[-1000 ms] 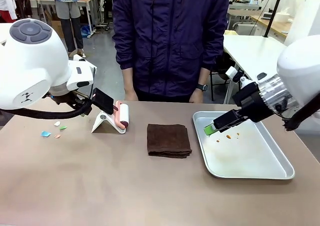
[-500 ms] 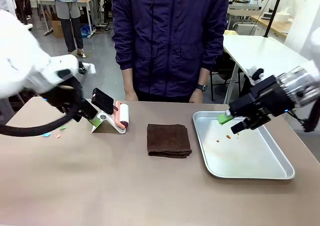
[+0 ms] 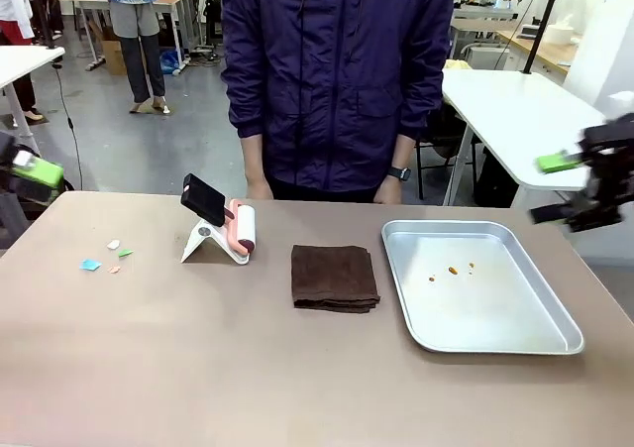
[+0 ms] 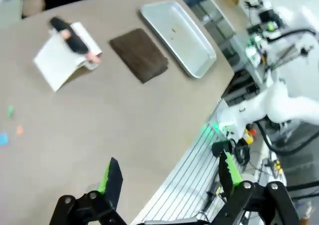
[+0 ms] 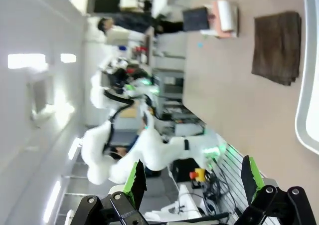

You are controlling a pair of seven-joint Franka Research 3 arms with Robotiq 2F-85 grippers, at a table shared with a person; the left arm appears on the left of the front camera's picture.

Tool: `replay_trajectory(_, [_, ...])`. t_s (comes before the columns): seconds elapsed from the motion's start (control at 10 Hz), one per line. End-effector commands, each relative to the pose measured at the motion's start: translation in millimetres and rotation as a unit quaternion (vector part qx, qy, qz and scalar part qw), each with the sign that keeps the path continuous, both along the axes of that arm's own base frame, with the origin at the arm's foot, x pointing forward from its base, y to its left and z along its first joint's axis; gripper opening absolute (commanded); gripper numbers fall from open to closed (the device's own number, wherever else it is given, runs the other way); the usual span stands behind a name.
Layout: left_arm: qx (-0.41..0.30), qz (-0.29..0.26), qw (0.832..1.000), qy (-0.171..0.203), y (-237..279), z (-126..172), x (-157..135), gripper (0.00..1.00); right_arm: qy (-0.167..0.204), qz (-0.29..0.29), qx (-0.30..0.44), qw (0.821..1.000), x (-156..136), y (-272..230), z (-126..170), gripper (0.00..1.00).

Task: Clean the surface of the table.
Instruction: Hold the Lint Roller with your left hand and the towel with your right hand.

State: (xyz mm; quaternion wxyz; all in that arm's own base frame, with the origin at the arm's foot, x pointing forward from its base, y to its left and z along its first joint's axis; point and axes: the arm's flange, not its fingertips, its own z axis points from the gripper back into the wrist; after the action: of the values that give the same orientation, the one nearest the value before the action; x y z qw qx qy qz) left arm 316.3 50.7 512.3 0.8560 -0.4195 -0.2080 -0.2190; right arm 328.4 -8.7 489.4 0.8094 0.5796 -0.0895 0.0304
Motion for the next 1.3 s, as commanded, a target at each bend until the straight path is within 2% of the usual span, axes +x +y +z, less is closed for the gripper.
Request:
replay_trajectory(0.0, [-0.031,0.065,0.997,0.028,28.7,-16.1,5.2,1.00,-0.030,-0.062,0.047,0.997,-35.0,-47.2,-24.0,1.00])
replay_trajectory(0.1, [-0.069,0.098,0.992,0.045,48.9,-23.5,3.5,1.00,-0.020,-0.110,0.063,0.992,-31.1,-79.8,-32.3,1.00])
replay_trajectory(0.2, [-0.108,0.123,0.985,0.058,66.2,-31.6,2.9,1.00,-0.008,-0.133,0.055,0.990,-24.8,-101.0,-41.7,1.00])
replay_trajectory(0.3, [-0.130,0.154,0.977,0.075,72.6,-35.0,9.3,1.00,-0.019,-0.142,0.049,0.989,-20.7,-117.4,-51.4,1.00])
replay_trajectory(0.5, [-0.140,0.203,0.960,0.131,79.1,-41.3,34.8,1.00,-0.074,-0.133,0.029,0.988,-26.5,-119.5,-68.1,1.00])
replay_trajectory(0.7, [-0.168,0.233,0.944,0.161,86.9,-65.3,27.8,1.00,-0.071,-0.136,0.009,0.988,-24.1,-116.2,-72.2,1.00])
replay_trajectory(0.9, [-0.173,0.259,0.932,0.183,90.4,-77.1,24.2,1.00,-0.066,-0.145,0.005,0.987,-22.7,-114.5,-71.6,1.00])
replay_trajectory(1.0, [-0.168,0.271,0.928,0.194,97.8,-84.1,21.6,1.00,-0.058,-0.158,-0.001,0.986,-21.2,-114.6,-71.4,1.00])
replay_trajectory(1.1, [-0.161,0.241,0.940,0.180,93.6,-80.2,28.3,1.00,-0.057,-0.159,-0.008,0.986,-20.1,-112.8,-71.5,1.00])
replay_trajectory(1.2, [-0.161,0.241,0.940,0.180,93.6,-80.2,28.3,1.00,-0.056,-0.134,0.003,0.989,-6.6,-131.5,-65.6,1.00])
